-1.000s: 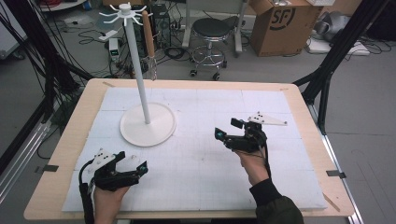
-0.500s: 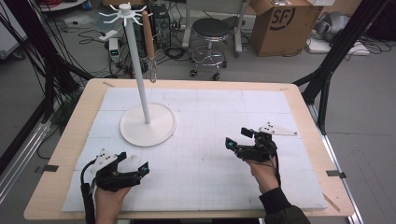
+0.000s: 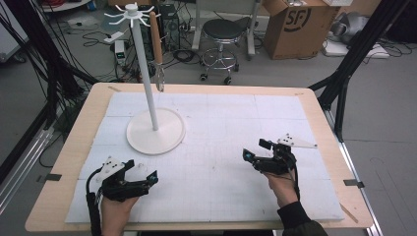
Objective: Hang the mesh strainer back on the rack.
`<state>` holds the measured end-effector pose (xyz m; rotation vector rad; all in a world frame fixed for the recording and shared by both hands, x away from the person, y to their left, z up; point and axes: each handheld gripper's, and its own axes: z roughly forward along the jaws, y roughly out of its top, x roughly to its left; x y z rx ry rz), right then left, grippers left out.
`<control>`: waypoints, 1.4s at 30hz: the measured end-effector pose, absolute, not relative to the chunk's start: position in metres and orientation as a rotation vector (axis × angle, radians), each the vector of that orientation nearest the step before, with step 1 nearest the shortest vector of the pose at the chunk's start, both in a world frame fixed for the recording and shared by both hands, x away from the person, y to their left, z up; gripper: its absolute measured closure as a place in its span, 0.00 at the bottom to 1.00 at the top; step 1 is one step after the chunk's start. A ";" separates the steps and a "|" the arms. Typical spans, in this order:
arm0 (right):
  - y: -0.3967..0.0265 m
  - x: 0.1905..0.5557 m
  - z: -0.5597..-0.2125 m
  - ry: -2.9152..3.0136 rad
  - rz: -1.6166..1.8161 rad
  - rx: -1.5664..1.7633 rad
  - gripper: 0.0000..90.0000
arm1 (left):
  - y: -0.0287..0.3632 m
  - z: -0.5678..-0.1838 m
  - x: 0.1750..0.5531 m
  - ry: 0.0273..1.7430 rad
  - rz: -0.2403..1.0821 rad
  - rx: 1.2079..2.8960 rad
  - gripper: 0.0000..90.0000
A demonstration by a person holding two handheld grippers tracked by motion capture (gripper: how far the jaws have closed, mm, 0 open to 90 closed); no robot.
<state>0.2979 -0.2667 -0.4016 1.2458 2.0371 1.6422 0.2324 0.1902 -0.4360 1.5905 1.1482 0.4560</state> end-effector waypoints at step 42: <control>-0.300 0.270 -0.424 2.038 1.589 1.224 0.11 | 0.179 -0.437 0.240 1.129 0.451 1.623 0.02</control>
